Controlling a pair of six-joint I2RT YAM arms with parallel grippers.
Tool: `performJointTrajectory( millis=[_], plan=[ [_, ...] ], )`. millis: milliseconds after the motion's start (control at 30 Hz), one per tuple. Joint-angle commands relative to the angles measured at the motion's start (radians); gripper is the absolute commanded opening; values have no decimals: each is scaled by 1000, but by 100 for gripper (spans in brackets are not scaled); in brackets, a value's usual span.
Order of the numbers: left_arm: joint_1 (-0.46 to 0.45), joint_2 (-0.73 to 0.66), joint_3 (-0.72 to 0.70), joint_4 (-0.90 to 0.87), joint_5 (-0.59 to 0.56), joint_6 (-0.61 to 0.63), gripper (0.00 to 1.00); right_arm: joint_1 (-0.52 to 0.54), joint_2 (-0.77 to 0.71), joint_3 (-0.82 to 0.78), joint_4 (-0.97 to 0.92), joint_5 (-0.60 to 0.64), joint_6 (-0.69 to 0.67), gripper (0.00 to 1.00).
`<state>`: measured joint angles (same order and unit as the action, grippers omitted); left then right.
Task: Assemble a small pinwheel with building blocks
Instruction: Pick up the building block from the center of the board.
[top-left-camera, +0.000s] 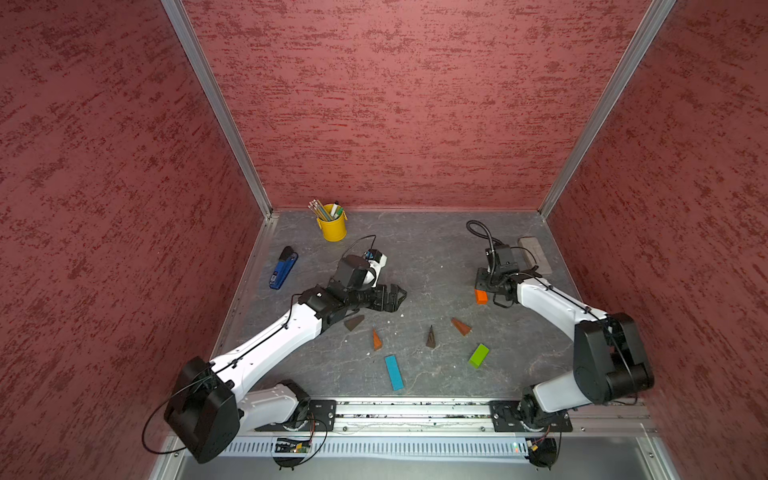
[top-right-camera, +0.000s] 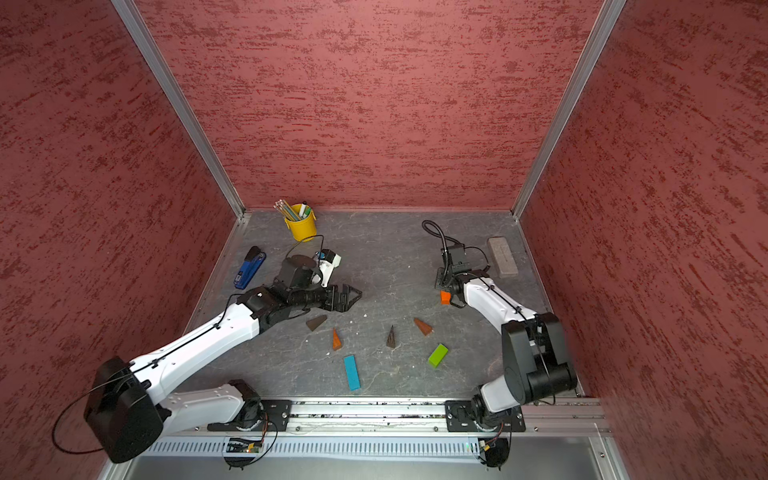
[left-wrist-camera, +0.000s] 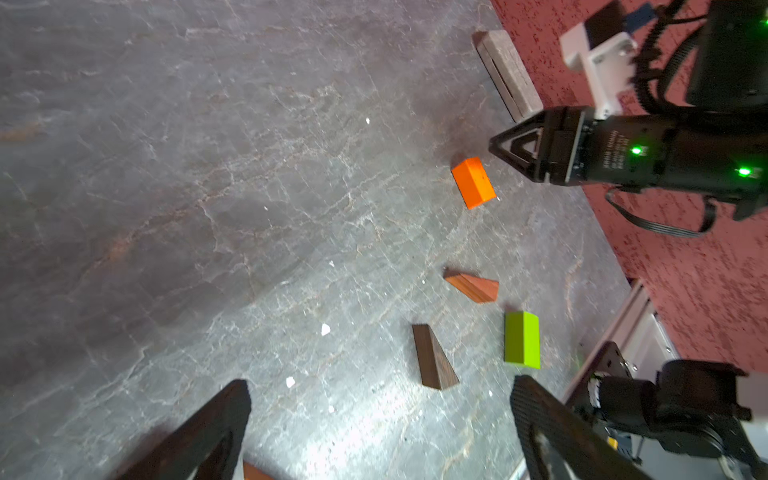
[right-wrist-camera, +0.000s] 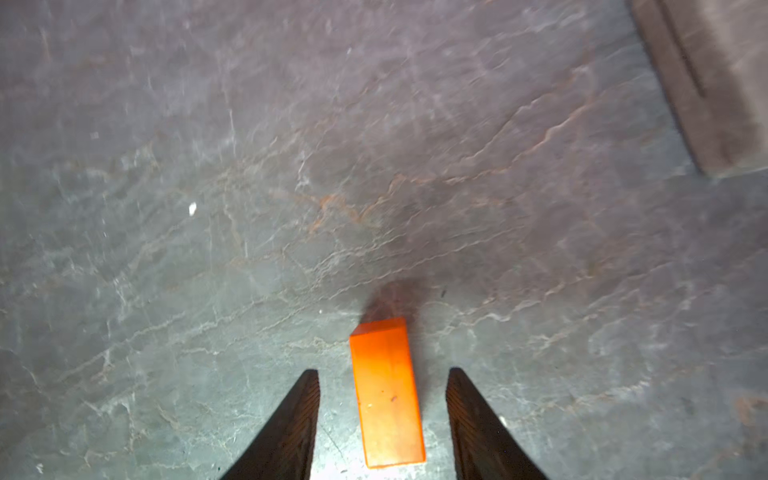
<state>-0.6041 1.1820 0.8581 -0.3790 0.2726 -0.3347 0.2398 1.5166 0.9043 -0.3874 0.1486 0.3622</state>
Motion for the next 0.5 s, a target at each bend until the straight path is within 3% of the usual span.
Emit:
performJointTrajectory(
  millis=[0,467],
  plan=[
    [14,-42,-9,-46,65,31,100,7,10,11,-56,-4,-8,51],
    [40,-112,-56,-34,83,24,100,18,103,31,-67,-11,-36,47]
  ],
)
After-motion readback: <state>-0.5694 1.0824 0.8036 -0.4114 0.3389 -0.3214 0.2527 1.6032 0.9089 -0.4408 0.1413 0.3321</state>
